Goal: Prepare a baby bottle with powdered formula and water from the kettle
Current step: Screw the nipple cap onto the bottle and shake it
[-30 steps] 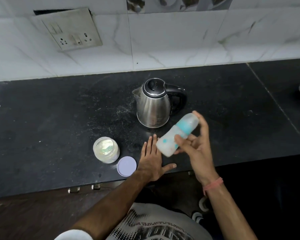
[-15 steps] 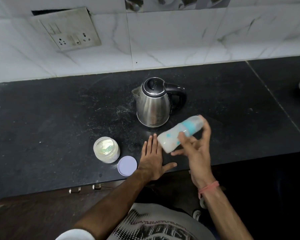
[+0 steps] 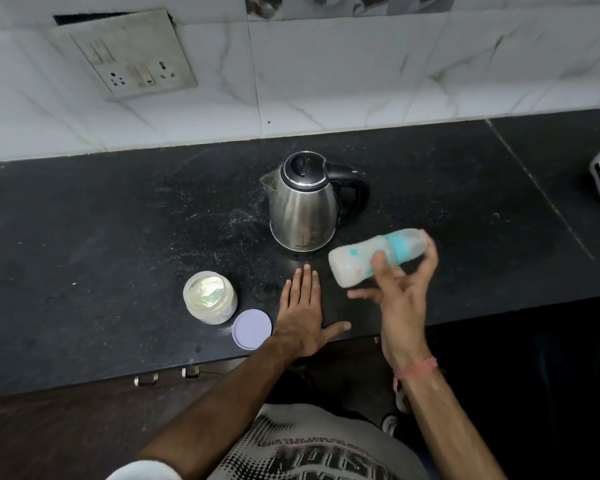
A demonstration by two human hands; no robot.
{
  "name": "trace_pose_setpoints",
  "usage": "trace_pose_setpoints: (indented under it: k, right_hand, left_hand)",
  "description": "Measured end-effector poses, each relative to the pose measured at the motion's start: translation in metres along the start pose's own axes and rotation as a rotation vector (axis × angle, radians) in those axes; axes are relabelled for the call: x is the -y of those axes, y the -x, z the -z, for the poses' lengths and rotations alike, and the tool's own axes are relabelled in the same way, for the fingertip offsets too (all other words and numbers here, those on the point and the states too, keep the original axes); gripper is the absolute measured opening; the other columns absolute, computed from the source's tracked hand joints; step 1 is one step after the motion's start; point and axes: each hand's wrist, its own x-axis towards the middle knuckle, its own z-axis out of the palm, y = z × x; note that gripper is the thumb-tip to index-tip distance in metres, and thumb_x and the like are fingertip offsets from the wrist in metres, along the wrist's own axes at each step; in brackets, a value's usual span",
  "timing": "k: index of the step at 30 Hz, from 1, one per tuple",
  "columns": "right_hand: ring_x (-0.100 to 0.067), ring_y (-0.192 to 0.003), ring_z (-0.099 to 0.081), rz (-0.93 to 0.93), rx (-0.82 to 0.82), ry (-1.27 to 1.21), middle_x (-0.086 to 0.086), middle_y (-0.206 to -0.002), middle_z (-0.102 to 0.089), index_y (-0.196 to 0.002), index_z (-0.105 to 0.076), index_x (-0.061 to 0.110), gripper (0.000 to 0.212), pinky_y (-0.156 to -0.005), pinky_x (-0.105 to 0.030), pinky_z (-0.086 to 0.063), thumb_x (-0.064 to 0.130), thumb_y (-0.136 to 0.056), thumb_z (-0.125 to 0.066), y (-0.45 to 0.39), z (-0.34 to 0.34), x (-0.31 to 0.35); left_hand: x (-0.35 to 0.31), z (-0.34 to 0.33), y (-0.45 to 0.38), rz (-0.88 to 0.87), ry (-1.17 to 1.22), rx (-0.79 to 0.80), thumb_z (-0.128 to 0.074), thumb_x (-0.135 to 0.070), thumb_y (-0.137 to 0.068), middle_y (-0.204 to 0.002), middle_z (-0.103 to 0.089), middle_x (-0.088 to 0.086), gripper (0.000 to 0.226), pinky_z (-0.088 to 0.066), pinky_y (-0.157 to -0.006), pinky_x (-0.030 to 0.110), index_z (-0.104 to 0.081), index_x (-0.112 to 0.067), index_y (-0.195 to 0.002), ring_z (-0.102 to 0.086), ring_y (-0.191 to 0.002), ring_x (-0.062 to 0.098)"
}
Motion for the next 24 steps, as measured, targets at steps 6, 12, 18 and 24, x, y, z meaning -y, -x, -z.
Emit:
trace_pose_setpoints:
  k: [6, 12, 18, 24]
  right_hand:
    - [-0.035, -0.105, -0.079, -0.028, 0.155, 0.078, -0.007, -0.125, -0.078, -0.164, -0.031, 0.036, 0.085, -0.061, -0.037, -0.067, 0.015, -0.095, -0.076, -0.003, 0.003, 0.004]
    - [-0.03, -0.103, -0.08, -0.009, 0.175, 0.116, -0.001, -0.121, -0.08, -0.166, -0.026, 0.035, 0.086, -0.06, -0.035, -0.066, 0.013, -0.098, -0.073, -0.005, -0.001, 0.004]
    - [-0.031, -0.106, -0.08, -0.028, 0.124, 0.097, -0.003, -0.126, -0.079, -0.166, -0.024, 0.038, 0.088, -0.061, -0.036, -0.067, 0.016, -0.097, -0.074, 0.004, -0.004, -0.007]
    - [-0.03, -0.105, -0.08, -0.049, 0.153, 0.09, -0.003, -0.123, -0.08, -0.165, -0.026, 0.037, 0.087, -0.061, -0.036, -0.067, 0.012, -0.097, -0.073, 0.013, -0.003, -0.01]
  left_hand:
    - [0.0, 0.0, 0.001, -0.006, 0.035, -0.007, -0.028, -0.104, -0.09, -0.186, 0.032, 0.012, 0.135, 0.013, -0.141, 0.054, 0.019, -0.016, -0.181, 0.034, -0.172, 0.029]
    - [0.001, 0.002, 0.004, -0.03, 0.053, -0.018, -0.03, -0.101, -0.091, -0.187, 0.03, 0.012, 0.132, 0.019, -0.14, 0.051, 0.019, -0.017, -0.181, 0.033, -0.172, 0.03]
    - [0.001, -0.004, 0.003, -0.03, 0.057, -0.046, -0.008, -0.111, -0.08, -0.188, 0.029, 0.012, 0.14, 0.018, -0.14, 0.05, 0.014, -0.018, -0.183, 0.032, -0.173, 0.029]
    - [0.002, -0.004, 0.002, -0.022, 0.035, -0.044, -0.006, -0.109, -0.082, -0.189, 0.025, 0.011, 0.139, 0.016, -0.141, 0.05, 0.014, -0.016, -0.182, 0.027, -0.174, 0.029]
